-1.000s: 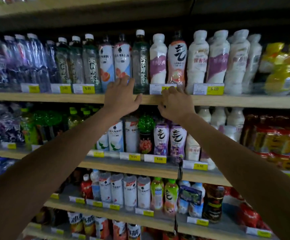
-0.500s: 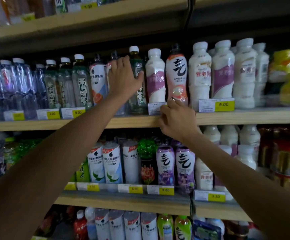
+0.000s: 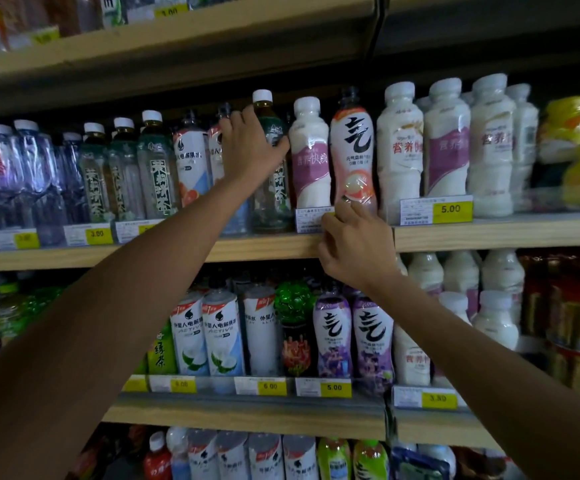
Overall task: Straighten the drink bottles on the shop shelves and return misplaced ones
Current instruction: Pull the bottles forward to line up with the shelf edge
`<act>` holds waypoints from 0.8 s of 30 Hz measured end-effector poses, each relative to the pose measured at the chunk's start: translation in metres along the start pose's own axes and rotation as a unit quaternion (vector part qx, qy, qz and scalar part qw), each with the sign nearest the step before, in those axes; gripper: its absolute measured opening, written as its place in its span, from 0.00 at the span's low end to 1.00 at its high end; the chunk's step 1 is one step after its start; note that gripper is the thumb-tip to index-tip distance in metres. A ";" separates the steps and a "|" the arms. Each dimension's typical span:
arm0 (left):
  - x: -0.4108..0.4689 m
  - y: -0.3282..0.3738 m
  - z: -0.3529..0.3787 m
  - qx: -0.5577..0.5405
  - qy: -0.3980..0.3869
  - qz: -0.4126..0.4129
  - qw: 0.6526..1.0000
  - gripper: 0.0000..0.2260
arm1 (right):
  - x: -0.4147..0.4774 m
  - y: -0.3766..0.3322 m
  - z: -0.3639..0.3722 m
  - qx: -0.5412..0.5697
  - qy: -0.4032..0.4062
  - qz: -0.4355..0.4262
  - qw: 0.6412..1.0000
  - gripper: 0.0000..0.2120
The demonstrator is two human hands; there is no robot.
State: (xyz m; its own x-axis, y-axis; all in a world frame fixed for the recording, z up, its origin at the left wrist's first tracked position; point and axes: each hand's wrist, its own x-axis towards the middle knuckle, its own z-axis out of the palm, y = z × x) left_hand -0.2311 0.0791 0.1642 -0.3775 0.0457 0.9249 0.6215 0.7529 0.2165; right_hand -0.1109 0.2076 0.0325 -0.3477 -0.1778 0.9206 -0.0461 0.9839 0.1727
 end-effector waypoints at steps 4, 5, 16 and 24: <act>-0.007 -0.001 -0.005 -0.046 0.026 -0.002 0.999 0.30 | -0.003 0.001 0.003 -0.022 0.002 -0.009 1.000 0.12; -0.009 0.000 -0.006 -0.070 0.032 -0.002 0.997 0.30 | -0.004 0.001 0.004 -0.024 0.002 -0.013 1.000 0.12; -0.029 0.004 -0.020 -0.302 -0.063 -0.067 0.949 0.37 | -0.007 0.006 0.001 -0.089 -0.073 -0.061 0.991 0.23; -0.043 -0.006 -0.033 -0.370 0.004 -0.071 0.926 0.33 | -0.003 -0.006 0.003 -0.086 -0.068 -0.044 0.993 0.22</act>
State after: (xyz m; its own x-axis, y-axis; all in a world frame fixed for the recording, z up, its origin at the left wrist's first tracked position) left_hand -0.1957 0.0509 0.1334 -0.4882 -0.0257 0.8724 0.8675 0.0947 0.4883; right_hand -0.1121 0.2029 0.0274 -0.4731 -0.2470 0.8457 0.0745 0.9452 0.3177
